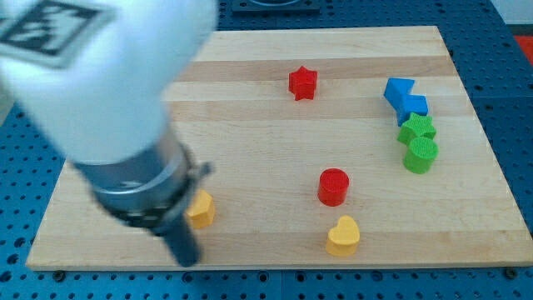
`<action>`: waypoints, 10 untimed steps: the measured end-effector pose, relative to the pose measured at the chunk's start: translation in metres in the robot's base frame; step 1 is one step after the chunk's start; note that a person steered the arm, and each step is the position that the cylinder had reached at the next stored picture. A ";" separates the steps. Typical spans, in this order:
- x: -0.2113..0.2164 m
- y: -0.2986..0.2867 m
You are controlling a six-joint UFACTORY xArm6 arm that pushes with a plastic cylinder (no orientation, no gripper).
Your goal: Move the heart closer to the right of the red circle
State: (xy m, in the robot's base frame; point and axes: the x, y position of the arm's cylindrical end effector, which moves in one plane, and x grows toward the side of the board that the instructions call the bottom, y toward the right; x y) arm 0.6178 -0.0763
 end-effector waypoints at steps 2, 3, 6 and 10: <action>0.001 0.106; 0.001 0.122; 0.001 0.215; -0.052 0.192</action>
State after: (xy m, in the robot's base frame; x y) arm 0.5656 0.1161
